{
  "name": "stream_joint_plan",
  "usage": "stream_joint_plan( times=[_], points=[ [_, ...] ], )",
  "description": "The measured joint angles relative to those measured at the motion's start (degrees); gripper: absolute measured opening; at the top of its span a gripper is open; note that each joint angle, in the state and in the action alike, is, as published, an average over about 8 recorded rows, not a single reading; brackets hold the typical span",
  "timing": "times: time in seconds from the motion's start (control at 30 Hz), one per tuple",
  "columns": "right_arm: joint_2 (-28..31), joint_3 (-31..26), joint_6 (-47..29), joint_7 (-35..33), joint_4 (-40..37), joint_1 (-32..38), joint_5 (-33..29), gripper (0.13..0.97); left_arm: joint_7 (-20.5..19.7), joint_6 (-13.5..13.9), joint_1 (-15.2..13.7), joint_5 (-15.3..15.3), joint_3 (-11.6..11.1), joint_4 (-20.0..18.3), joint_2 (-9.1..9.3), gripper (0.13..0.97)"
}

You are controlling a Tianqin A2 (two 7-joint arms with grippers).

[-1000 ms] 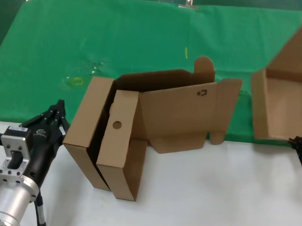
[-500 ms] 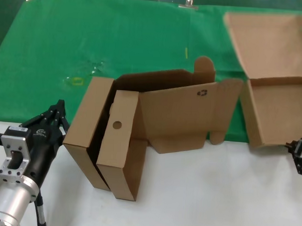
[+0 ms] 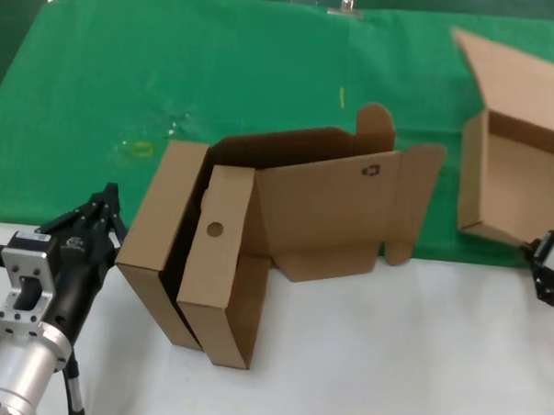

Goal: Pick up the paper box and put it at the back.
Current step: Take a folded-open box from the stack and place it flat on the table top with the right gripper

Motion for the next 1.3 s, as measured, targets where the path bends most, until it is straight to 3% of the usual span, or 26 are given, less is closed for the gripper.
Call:
stream_joint_plan(
  times=[0.23,0.4,1.03,1.3],
  points=[
    [0.3,5.3,-4.8,4.1,9.0,-5.2,-5.8,0.147,0.0,0.0,0.0,0.0,0.0,0.0,0.00,0.142],
    [0.5,6.6,-6.5,3.8,11.4,-6.8,-7.8,0.147,0.0,0.0,0.0,0.0,0.0,0.0,0.00,0.142],
    [-4.1,-0.1,-5.9,-3.4,-1.1,1.9,-12.3,0.147,0.0,0.0,0.0,0.0,0.0,0.0,0.00,0.142],
    [-4.6,-1.8,-5.0,-6.1,-3.9,3.9,-11.4,0.163,0.0,0.0,0.0,0.0,0.0,0.0,0.00,0.142]
  ],
)
